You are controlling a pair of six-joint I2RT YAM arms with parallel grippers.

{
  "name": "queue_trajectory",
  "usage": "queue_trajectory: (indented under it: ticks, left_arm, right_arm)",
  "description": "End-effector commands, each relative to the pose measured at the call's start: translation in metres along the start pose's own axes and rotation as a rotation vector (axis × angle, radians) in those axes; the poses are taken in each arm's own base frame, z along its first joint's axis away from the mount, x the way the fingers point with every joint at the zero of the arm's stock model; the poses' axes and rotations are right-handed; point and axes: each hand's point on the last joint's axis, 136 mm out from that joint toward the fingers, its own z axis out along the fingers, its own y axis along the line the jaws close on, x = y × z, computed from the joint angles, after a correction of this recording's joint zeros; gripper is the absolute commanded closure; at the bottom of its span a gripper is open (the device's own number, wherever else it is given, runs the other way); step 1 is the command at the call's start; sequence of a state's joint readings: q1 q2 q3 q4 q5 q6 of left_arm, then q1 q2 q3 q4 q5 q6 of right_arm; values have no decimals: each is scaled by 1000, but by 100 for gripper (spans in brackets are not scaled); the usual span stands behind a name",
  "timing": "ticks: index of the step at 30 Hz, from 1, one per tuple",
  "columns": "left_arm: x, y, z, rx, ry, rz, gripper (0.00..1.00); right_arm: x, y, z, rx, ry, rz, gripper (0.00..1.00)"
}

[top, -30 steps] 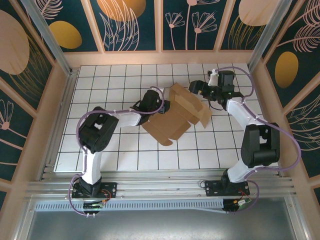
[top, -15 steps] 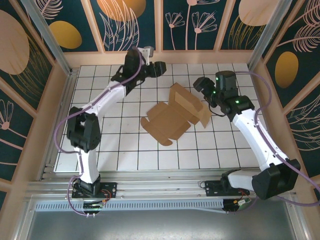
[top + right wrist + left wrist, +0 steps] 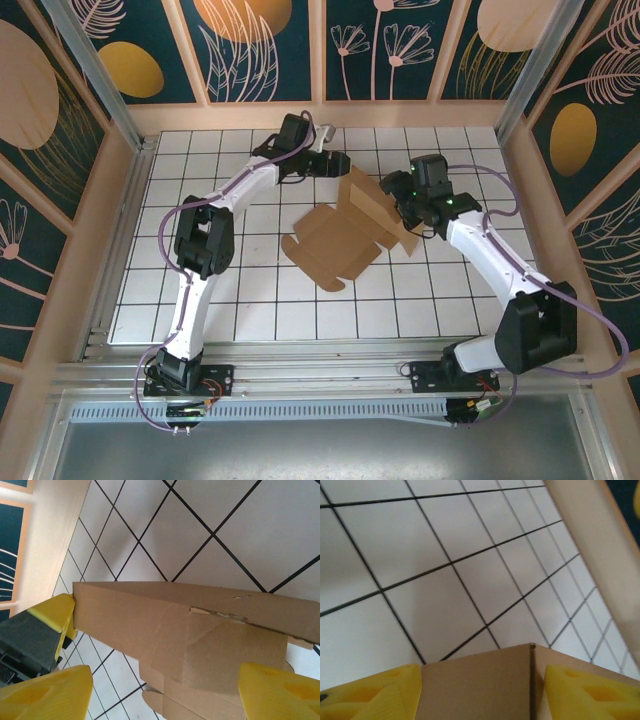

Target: Fold the paper box

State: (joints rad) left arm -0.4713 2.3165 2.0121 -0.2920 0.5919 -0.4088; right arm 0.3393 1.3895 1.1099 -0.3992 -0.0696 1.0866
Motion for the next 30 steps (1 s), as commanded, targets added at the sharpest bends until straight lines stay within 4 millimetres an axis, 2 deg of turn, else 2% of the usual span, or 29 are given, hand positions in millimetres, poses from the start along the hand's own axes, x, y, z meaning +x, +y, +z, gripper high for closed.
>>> queue_trajectory:
  ticks: [1, 7, 11, 17, 21, 30]
  left_arm:
    - [-8, -35, -15, 151, -32, -14, 35]
    - [11, -24, -5, 161, 13, -78, 34]
    - [14, -31, -9, 208, -8, -98, 36]
    - [17, -37, -19, 211, -23, -102, 39]
    - [22, -44, -29, 193, -76, -99, 41]
    - [32, -60, -55, 84, -310, -127, 42]
  right_arm:
    - [-12, 6, 7, -42, -47, 39, 24]
    - [-11, -6, 21, -30, -31, 58, 26]
    - [-9, -11, 27, -31, -30, 58, 28]
    - [-10, -7, 38, -54, -31, 19, 34]
    - [-14, 2, 50, -72, -29, -71, 42]
    - [-27, 15, 74, -8, -37, -366, 44]
